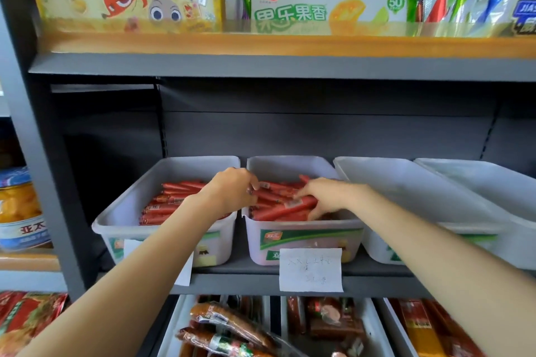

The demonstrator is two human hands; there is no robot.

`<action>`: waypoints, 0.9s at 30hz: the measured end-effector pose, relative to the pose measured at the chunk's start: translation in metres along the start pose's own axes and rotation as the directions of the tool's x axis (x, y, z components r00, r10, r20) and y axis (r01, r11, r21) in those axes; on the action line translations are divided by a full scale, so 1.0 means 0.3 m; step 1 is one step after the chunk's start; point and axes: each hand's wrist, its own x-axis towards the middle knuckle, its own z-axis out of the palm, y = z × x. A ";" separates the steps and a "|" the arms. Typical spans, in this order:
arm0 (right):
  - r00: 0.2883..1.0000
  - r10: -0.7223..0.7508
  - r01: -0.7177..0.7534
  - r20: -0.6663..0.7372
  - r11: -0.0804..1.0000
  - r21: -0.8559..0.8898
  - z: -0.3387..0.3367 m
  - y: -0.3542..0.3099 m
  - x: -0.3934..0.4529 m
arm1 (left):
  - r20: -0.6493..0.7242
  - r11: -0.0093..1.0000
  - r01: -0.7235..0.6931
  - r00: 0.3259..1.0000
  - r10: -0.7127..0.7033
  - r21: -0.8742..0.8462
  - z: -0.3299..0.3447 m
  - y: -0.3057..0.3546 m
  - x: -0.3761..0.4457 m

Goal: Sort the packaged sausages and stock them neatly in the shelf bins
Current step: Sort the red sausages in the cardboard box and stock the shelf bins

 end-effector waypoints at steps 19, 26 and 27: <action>0.981 -0.019 0.018 -0.193 1.000 -0.003 -0.059 -0.007 -0.134 | -0.258 0.972 -0.086 0.966 0.027 -0.218 0.048 0.028 -0.112; 0.646 -0.048 0.428 -0.761 0.849 0.310 0.121 -0.216 -0.384 | -0.674 0.909 -0.334 0.734 0.083 -0.251 0.353 0.006 -0.572; 0.664 -0.066 0.479 -0.745 0.802 0.356 0.219 -0.249 -0.399 | -0.606 0.911 -0.289 0.793 0.056 -0.294 0.463 -0.011 -0.647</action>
